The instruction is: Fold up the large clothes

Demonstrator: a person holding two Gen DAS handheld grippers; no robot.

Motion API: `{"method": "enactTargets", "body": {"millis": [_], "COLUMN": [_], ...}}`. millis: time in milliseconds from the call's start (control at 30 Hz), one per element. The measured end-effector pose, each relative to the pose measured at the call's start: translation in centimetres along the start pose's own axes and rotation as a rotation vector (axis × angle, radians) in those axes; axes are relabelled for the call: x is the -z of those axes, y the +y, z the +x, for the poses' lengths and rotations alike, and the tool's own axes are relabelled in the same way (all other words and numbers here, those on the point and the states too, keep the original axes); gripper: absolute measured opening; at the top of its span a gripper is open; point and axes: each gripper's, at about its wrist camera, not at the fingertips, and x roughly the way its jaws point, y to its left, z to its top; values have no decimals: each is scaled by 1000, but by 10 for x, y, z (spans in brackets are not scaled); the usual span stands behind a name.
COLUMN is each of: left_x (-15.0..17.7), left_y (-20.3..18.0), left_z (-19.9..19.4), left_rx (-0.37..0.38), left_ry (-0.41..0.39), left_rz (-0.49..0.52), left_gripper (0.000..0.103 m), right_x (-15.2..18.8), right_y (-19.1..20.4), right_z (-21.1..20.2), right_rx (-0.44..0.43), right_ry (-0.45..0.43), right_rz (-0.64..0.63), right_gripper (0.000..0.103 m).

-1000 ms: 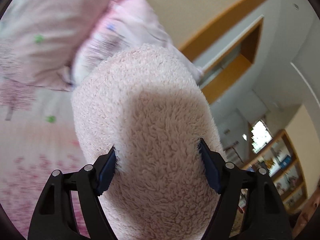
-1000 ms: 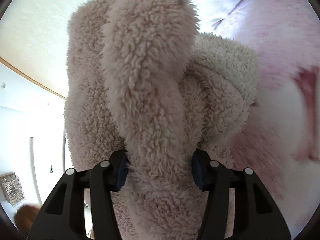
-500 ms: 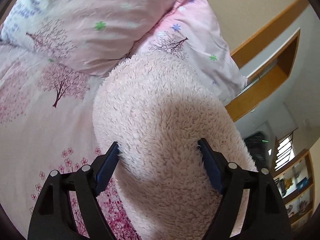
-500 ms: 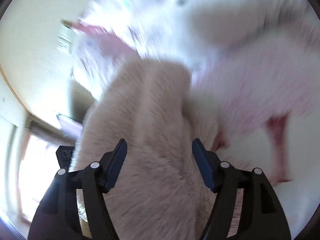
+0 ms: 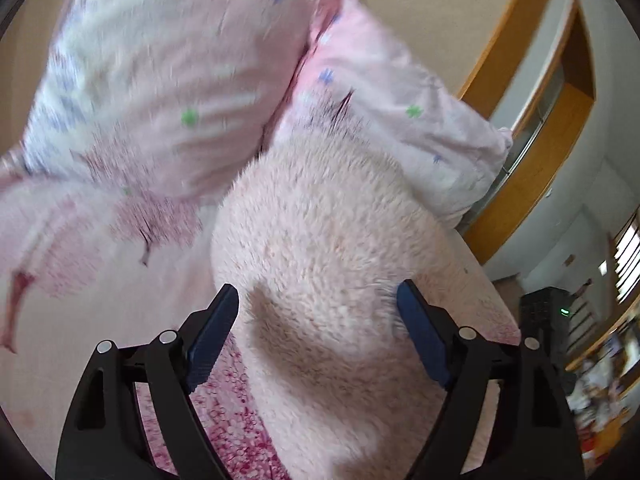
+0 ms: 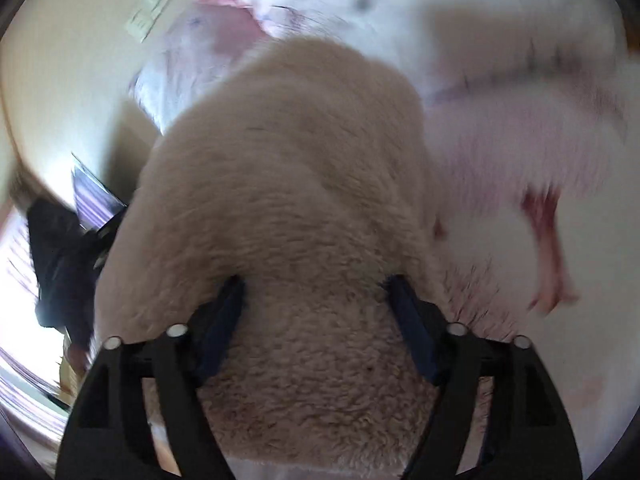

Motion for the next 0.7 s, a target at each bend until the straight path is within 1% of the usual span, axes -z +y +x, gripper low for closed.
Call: {"method": "enactTargets", "body": {"millis": [67,100,167,200,233,267,300,333,367,433,467,500,533,567,600,633,700], "left_x": [7,10,20,24,29,32,40,45,48,45,43,42,42,42,43,45,52], "left_y": [-26,-34,-60,-69,-76,-79,-80,-81,-81,-80,-79,-78,-77,-76,-76,-78,-82], "left_z": [-24,-30,-40,-39,-31,-20,-2,4,6,5,6,7,8,8,9,11,19], "left_rx": [2,-1,-27,-45,-67,-89,-115,-124,-140,-131,-126,-128,-130,-125,-126,-134,-182], "left_ry": [-76,-92,-115,-105,-64,-12,69,71,56,62,66,66,66,68,66,68,66], "left_rz": [102,136,241,274,307,331,359,372,386,371,365,368,370,369,370,380,423], "left_gripper": [82,82,85,86,86,86,87,93,94,94,95,96,97,98,99,100,102], "right_x": [1,2,4,6,9,11,12,14,16,17,17,18,18,21,21,23,22], "right_y": [0,0,5,7,5,6,8,11,19,32,37,41,43,41,39,31,18], "right_z": [-3,-5,-8,-8,-12,-14,-18,-26,-38,-58,-62,-61,-55,-46,-32,-18,-7], "right_rx": [17,25,43,51,57,65,81,99,109,127,127,120,119,141,174,179,148], "right_ry": [-7,-9,-20,-26,-32,-35,-47,-82,-134,-223,-243,-238,-211,-175,-126,-83,-98], "right_rz": [-7,-20,-44,-51,-59,-69,-79,-99,-122,-171,-189,-205,-220,-228,-230,-220,-189], "right_gripper": [75,75,76,76,78,79,79,76,67,58,57,55,54,50,49,49,51]}}
